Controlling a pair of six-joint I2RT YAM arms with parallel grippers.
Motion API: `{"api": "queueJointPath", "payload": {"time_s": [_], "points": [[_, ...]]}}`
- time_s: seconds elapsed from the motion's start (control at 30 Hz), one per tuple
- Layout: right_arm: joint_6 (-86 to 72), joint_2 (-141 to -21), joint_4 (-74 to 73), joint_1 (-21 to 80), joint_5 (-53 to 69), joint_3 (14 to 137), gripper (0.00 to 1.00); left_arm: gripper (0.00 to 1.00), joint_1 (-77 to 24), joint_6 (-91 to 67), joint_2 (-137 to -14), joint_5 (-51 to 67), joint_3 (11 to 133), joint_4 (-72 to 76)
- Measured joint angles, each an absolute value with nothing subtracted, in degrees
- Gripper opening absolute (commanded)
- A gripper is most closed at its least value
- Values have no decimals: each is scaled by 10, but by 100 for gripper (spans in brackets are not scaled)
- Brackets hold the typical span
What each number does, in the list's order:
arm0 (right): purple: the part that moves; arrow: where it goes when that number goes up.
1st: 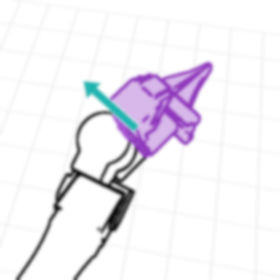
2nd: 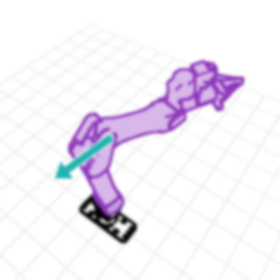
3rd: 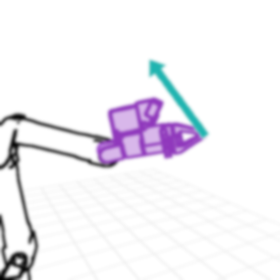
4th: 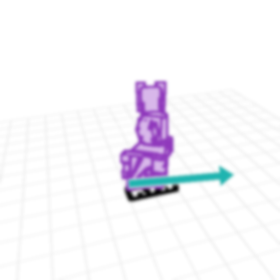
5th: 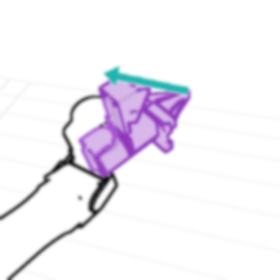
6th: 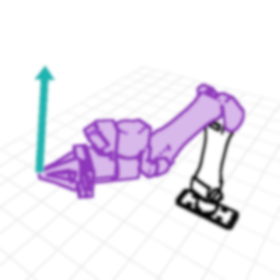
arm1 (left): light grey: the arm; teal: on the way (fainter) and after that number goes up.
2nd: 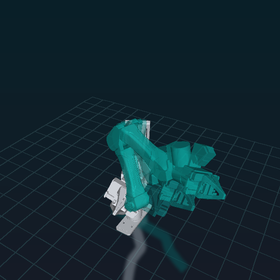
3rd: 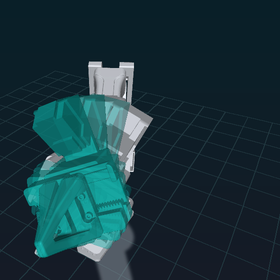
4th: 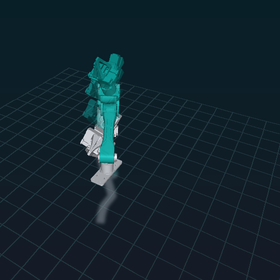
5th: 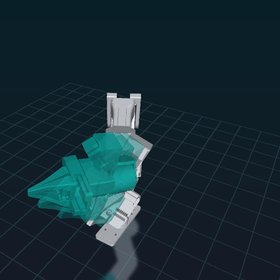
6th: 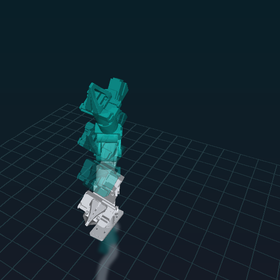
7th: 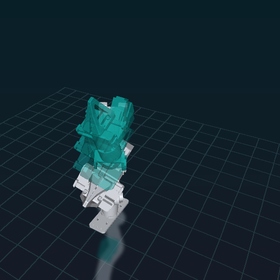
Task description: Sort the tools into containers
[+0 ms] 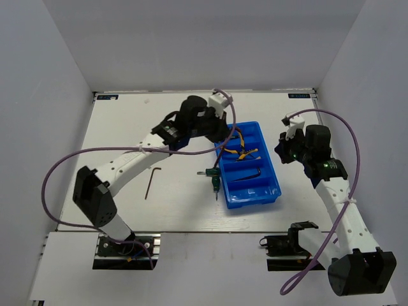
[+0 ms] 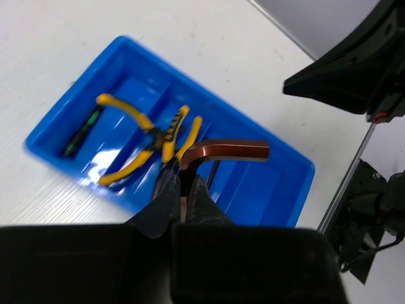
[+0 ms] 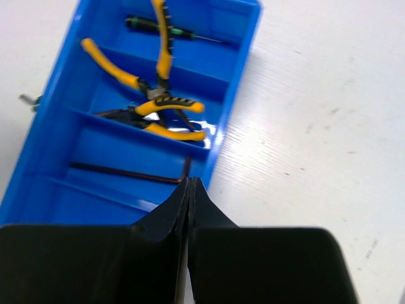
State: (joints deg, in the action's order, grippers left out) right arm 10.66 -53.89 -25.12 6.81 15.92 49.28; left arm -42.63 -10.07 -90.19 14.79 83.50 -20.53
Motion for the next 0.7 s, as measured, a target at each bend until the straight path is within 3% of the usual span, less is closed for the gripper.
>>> {"api": "queueJointPath", "payload": {"time_s": [0.47,0.5,0.6,0.7], "points": [[96,-532,-234,67,69,488,0,1,-522,-103,-1128,91,893,-79],[96,-531,-234,67,67,488,0,12,-524,-102,-1133,85,893,-79],[96,-531,-234,67,65,488,0,12,-527,-97,-1141,71,892,-79],[96,-531,-234,67,66,488,0,38,-530,-88,-1141,62,891,-73]]}}
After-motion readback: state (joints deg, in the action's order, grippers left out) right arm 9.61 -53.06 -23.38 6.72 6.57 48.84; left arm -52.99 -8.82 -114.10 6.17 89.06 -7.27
